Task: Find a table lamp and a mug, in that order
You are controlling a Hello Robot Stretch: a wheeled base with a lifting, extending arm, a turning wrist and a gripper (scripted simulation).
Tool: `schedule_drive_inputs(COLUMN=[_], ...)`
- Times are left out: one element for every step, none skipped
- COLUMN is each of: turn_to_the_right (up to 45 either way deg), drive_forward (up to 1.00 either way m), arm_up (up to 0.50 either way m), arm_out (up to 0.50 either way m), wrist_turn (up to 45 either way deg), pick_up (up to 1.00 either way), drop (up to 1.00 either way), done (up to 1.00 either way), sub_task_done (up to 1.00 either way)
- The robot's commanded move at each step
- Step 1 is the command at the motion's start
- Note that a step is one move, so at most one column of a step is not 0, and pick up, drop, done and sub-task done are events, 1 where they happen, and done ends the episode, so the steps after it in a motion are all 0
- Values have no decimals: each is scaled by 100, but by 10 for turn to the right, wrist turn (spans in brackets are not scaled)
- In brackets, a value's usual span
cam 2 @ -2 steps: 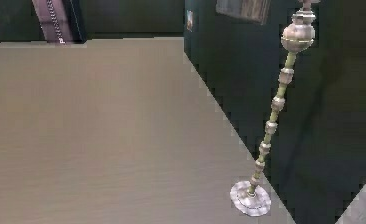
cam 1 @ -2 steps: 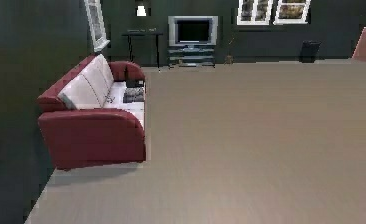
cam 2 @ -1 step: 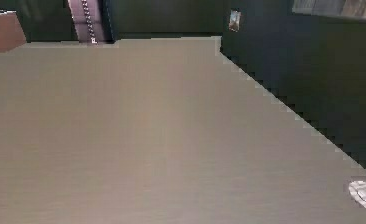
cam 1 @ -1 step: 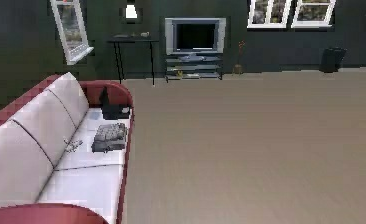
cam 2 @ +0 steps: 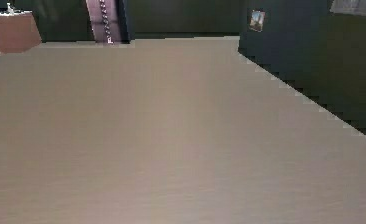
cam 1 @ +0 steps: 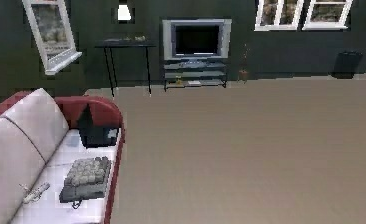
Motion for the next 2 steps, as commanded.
schedule_drive_inputs(turn_to_the_right=[-90, 0], drive_forward=[0, 100], arm_up=[0, 0], arm_out=[0, 0], wrist_turn=[0, 0], pick_up=[0, 0], drop=[0, 0], done=[0, 0], sub_task_done=[0, 0])
